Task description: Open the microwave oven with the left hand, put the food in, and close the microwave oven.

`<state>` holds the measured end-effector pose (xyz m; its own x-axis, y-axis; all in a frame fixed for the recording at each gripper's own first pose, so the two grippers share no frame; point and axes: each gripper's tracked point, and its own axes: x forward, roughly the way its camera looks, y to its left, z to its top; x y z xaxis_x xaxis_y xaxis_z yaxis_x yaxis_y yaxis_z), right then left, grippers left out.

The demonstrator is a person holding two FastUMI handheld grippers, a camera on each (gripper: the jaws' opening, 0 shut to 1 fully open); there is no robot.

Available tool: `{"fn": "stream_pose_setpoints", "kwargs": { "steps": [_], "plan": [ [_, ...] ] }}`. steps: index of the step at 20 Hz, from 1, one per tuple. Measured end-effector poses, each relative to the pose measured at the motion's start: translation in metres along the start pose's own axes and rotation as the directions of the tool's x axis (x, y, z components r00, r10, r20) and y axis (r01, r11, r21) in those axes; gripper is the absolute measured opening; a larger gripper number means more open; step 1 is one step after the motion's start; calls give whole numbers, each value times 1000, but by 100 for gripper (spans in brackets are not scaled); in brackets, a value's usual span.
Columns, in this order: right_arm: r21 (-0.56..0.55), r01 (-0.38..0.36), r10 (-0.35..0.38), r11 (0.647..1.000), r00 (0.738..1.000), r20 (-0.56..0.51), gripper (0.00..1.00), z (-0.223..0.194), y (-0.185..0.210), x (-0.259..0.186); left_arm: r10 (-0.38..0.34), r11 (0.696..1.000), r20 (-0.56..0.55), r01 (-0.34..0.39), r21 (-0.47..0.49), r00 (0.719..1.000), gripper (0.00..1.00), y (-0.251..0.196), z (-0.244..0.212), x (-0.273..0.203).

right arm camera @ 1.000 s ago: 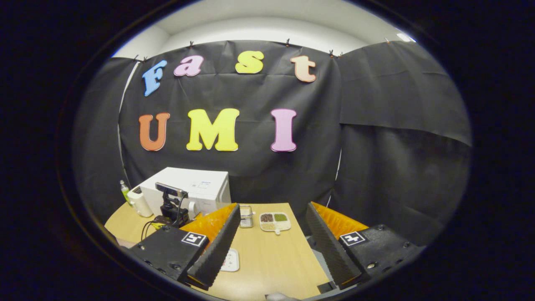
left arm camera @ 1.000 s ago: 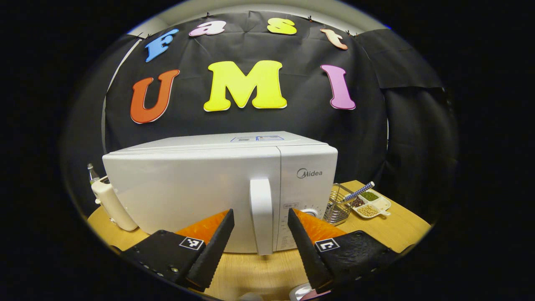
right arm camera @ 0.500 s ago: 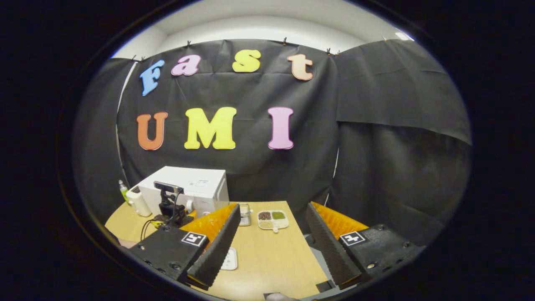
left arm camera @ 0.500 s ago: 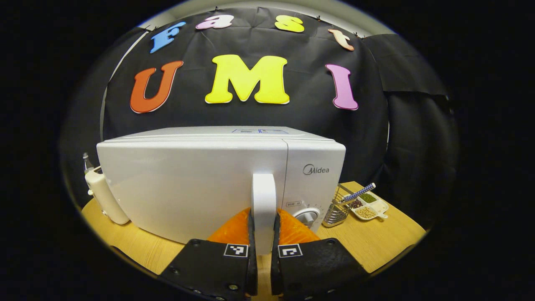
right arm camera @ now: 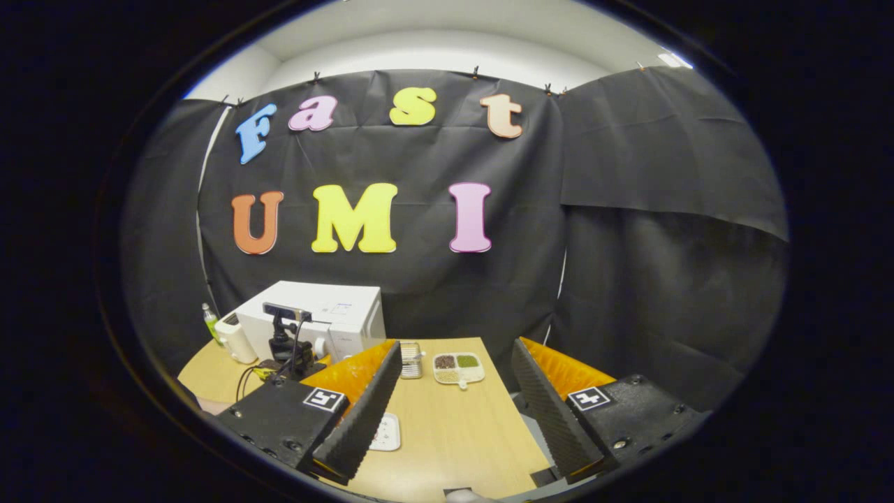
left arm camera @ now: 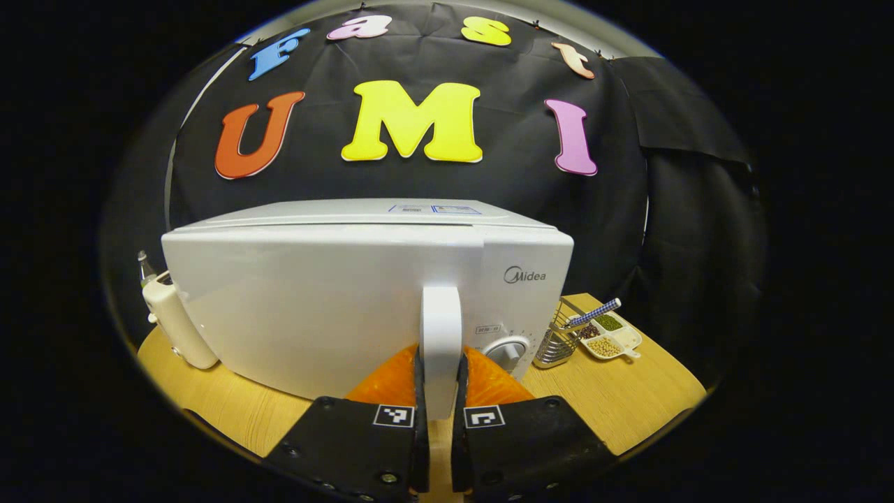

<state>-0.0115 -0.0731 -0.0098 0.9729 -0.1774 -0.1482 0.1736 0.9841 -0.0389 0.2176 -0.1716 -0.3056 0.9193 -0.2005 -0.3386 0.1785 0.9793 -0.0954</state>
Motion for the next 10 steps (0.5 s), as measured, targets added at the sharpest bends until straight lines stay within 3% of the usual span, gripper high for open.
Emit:
{"fn": "stream_pose_setpoints", "kwargs": {
  "steps": [6,10],
  "plan": [
    [29,-117,117,993,993,-22,100,-10,44,10,-48,997,-3,48,65,999,11,19,-24,-80],
    [10,-215,215,977,976,-23,100,-13,85,12,-14,996,-10,15,89,1000,12,46,-37,-128]
  ]
}}
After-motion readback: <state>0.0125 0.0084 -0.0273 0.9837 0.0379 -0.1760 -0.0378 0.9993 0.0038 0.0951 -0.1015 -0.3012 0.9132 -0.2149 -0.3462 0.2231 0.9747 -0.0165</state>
